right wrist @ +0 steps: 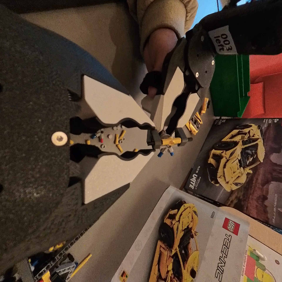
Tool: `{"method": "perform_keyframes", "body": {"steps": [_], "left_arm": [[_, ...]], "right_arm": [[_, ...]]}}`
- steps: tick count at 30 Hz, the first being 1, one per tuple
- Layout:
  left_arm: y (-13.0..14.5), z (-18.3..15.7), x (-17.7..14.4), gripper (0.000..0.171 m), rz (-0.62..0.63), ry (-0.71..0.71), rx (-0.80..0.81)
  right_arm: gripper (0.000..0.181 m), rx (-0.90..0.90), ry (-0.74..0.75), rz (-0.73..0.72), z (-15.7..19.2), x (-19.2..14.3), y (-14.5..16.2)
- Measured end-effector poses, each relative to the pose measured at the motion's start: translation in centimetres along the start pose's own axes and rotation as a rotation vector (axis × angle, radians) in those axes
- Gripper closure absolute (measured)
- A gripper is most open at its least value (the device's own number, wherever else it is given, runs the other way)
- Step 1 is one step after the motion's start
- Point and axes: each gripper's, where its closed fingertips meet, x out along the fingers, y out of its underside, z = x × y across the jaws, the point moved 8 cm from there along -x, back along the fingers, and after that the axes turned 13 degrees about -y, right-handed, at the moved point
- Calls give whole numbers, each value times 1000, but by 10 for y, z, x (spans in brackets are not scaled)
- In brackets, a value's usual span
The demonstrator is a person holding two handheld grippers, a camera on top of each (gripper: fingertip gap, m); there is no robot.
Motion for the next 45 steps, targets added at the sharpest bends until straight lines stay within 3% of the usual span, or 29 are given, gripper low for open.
{"method": "perform_keyframes", "body": {"steps": [3, 10, 12, 15, 22, 26, 31, 34, 40, 45], "left_arm": [[-4, -1, -3, 152, -23, 42, -25], [-11, 0, -8, 152, -61, 219, -279], [-12, -1, -9, 152, -92, 251, -300], [-12, 1, -9, 152, -88, 243, -280], [-14, -9, -11, 152, -176, 152, -88], [-18, -12, -15, 152, -219, 209, -118], [-17, -13, -15, 152, -205, 260, -150], [-14, -10, -13, 151, -129, 321, -222], [-23, 0, -23, 136, -159, 497, -384], [-22, 1, -22, 132, -134, 531, -427]], "right_arm": [[158, -9, -27, -21, 0, -3, -3], [158, 97, -159, -160, 0, -15, -9], [166, 156, -234, -193, 1, -15, -7], [150, 275, -321, -262, 0, -16, -8], [162, 437, -446, -329, -3, -14, -5], [168, 552, -575, -396, -4, -16, -5], [168, 504, -568, -378, -2, -19, -6], [168, 468, -539, -334, -6, -21, -3], [168, 337, -462, -293, -7, -29, -4], [168, 272, -541, -267, 3, -29, -7]]}}
